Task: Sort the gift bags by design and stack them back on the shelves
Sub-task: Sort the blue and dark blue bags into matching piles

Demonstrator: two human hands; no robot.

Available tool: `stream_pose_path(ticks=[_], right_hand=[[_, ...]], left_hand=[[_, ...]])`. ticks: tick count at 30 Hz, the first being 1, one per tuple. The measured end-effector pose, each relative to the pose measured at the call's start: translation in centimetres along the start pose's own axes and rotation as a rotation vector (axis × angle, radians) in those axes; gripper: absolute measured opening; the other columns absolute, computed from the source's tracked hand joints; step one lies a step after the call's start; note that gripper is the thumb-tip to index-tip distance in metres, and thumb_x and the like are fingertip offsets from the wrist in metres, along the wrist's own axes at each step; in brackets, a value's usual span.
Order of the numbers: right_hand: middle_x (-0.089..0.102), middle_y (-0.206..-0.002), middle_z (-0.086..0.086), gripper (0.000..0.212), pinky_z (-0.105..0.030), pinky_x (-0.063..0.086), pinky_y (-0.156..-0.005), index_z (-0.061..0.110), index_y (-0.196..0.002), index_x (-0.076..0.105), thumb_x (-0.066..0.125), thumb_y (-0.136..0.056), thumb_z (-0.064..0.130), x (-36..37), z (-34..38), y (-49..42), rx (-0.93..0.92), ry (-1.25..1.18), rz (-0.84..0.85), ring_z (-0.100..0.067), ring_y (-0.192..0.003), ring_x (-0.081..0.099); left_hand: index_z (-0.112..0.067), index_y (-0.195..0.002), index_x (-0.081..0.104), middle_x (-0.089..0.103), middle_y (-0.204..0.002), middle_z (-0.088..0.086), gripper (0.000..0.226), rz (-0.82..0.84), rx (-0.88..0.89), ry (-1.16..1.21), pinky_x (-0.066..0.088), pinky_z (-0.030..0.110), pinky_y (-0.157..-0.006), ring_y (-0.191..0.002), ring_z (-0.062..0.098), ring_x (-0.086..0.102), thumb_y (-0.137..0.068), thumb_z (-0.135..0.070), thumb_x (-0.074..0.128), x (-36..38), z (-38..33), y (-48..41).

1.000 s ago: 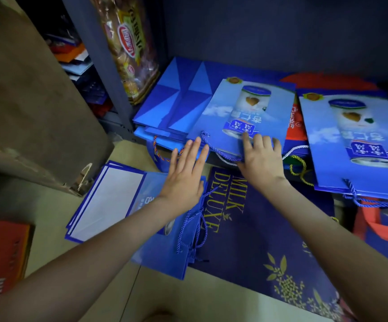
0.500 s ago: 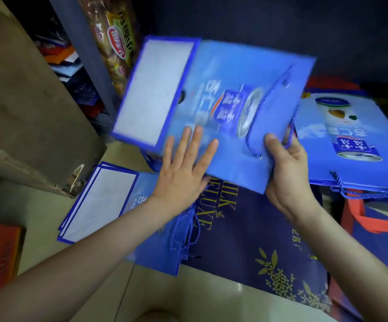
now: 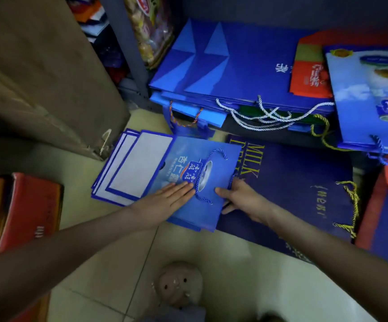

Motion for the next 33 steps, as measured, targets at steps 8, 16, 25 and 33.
stream_pose_path(ticks=[8,16,25,33], right_hand=[[0.063,-0.095,-0.007,0.033,-0.03,0.043,-0.066,0.01,-0.114,0.051,0.054,-0.095,0.037,-3.2,2.4,-0.2,-0.02,0.495,-0.297,-0.024,-0.082,0.059],[0.042,-0.138,-0.021,0.083,-0.05,0.028,-0.1,0.01,-0.142,0.032,0.067,-0.068,0.027,-18.8,6.8,9.4,-0.405,1.182,-1.097,-0.035,-0.121,0.039],[0.054,-0.13,-0.026,0.048,-0.055,0.036,-0.105,-0.004,-0.134,0.046,0.045,-0.091,0.02,-24.6,6.1,12.2,-0.421,1.283,-1.135,-0.042,-0.124,0.049],[0.062,-0.105,-0.015,0.017,-0.022,0.039,-0.083,0.012,-0.111,0.049,0.039,-0.098,0.018,-23.7,12.2,22.2,-0.898,0.368,-1.516,-0.008,-0.087,0.052]], left_hand=[[-0.014,-0.151,0.013,-0.001,-0.16,0.002,0.088,0.186,-0.063,0.363,0.001,0.034,-0.12,-0.146,0.015,-0.003,-0.086,-0.065,0.044,0.3,1.8,-0.9],[-0.012,-0.119,0.044,0.033,-0.14,0.009,0.048,-0.423,-0.009,0.442,0.03,0.041,-0.109,-0.126,0.028,0.035,-0.09,-0.05,0.046,-7.8,-1.0,-12.1],[-0.009,-0.139,0.033,0.019,-0.151,0.014,0.056,-0.494,-0.075,0.27,0.015,0.044,-0.117,-0.138,0.03,0.025,-0.087,-0.025,0.047,-10.3,-3.7,-19.9],[-0.016,-0.151,0.008,0.003,-0.153,0.014,0.085,-0.695,-0.215,0.107,0.007,0.05,-0.117,-0.146,0.03,0.004,-0.085,-0.029,0.059,-13.3,-3.3,-19.1]])
Point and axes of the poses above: each hand's wrist, its own y-axis away from the middle knuckle, its own x-axis out of the palm, z = x × y, the point moved 6 cm from there along -y, towards the middle knuckle
